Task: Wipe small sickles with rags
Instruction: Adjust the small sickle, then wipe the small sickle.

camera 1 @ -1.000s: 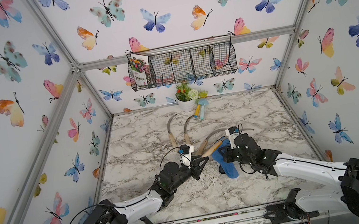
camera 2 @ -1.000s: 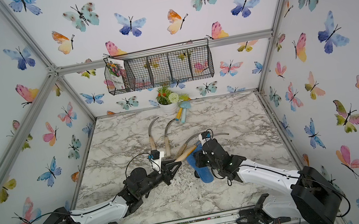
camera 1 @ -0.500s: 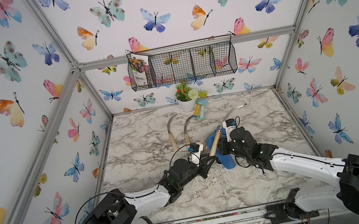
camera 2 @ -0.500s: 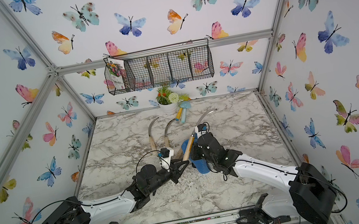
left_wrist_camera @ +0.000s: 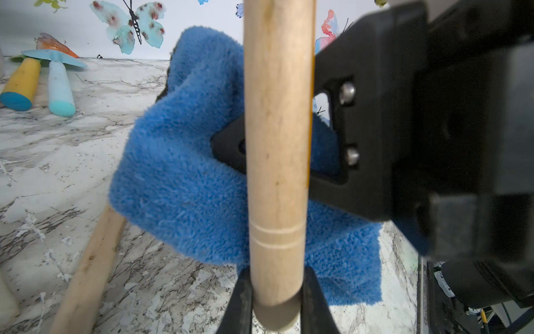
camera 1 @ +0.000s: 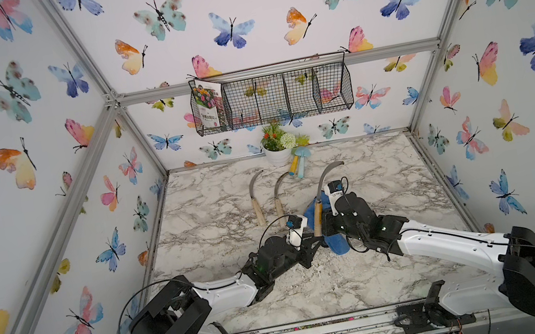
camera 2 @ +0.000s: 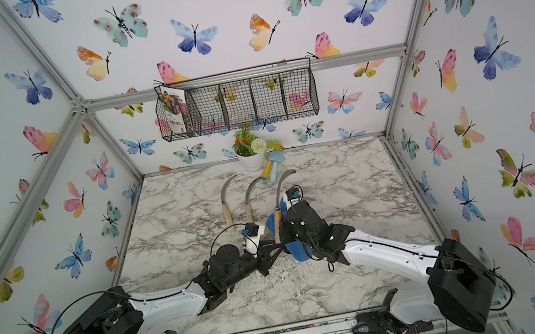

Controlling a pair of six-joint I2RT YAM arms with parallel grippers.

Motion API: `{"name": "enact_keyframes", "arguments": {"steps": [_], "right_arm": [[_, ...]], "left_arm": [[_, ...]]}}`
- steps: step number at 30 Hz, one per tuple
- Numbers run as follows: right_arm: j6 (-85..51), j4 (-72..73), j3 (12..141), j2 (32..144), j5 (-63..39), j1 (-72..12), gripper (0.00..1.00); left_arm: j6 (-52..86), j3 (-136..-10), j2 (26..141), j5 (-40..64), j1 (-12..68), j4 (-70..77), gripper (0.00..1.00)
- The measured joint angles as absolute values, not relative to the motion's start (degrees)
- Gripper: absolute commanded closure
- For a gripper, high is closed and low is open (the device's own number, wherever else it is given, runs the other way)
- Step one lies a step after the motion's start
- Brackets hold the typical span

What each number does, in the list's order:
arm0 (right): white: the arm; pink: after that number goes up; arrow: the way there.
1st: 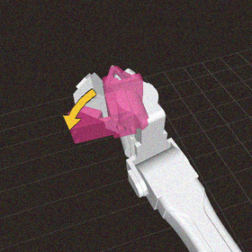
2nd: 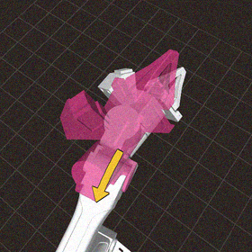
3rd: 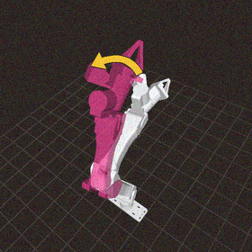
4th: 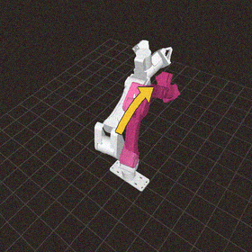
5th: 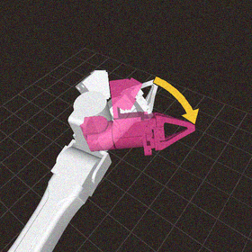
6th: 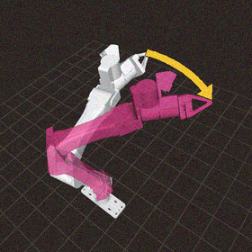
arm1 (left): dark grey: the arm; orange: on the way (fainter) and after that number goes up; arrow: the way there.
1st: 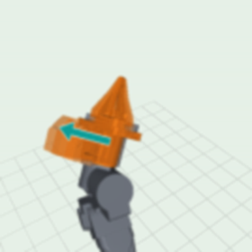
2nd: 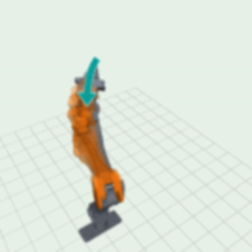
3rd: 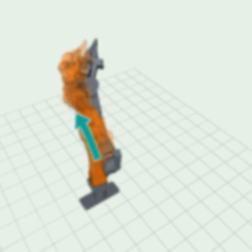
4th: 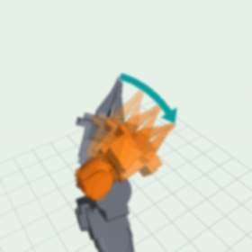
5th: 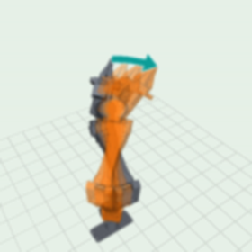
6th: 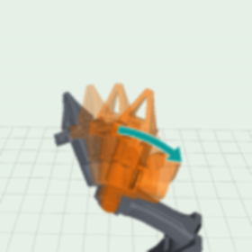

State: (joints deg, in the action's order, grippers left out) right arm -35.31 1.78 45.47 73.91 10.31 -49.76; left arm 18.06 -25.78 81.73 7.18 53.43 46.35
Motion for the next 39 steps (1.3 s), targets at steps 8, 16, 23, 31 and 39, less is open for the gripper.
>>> {"name": "enact_keyframes", "arguments": {"steps": [8,16,23,31,39], "right_arm": [[-34.8,4.1,44.7,72.0,7.8,-50.1,0.98],[-35.8,5.2,41.6,68.8,8.4,-50.2,0.98],[-37.6,8.2,34.0,66.2,3.0,-40.5,0.98],[-37.9,13.4,30.1,70.1,-8.7,-42.3,0.98],[-38.3,22.9,28.5,72.6,-20.1,-47.1,0.98]], "left_arm": [[18.0,-26.5,81.7,7.4,53.7,46.0,1.0],[17.7,-24.6,78.1,7.3,53.3,44.7,1.0],[16.9,-20.9,69.5,5.3,52.8,43.9,1.0],[15.3,-20.6,69.5,3.7,52.8,43.9,1.0],[13.7,-20.2,69.5,1.6,52.6,44.3,1.0]]}}
